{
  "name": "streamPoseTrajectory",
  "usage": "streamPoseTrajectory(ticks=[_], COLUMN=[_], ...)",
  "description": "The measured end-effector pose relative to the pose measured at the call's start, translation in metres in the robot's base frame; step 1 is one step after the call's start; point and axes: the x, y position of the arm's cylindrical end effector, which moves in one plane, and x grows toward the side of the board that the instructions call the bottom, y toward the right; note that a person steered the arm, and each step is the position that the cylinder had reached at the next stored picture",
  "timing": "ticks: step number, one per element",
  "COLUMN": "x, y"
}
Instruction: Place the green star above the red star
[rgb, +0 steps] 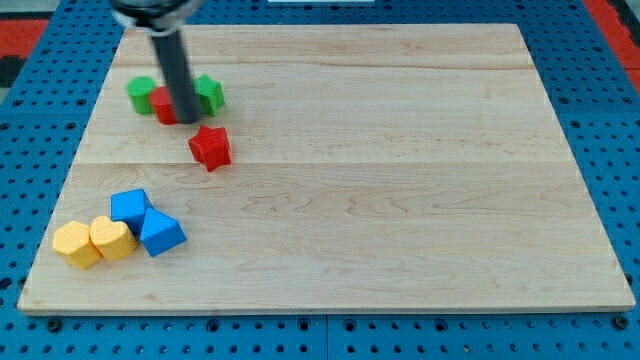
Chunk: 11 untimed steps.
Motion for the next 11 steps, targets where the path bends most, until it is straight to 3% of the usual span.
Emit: streamPoseTrajectory(ticks=[1, 2, 3, 4, 5, 6, 7, 8, 9, 10, 11], x=[0.043, 0.067, 0.025, 0.025, 0.050, 0.042, 0.009, -0.057, -0.059, -0.027, -0.034], y=[-0.008, 0.038, 0.127, 0.114, 0.000, -0.114, -0.115, -0.089, -0.015, 0.050, 0.120])
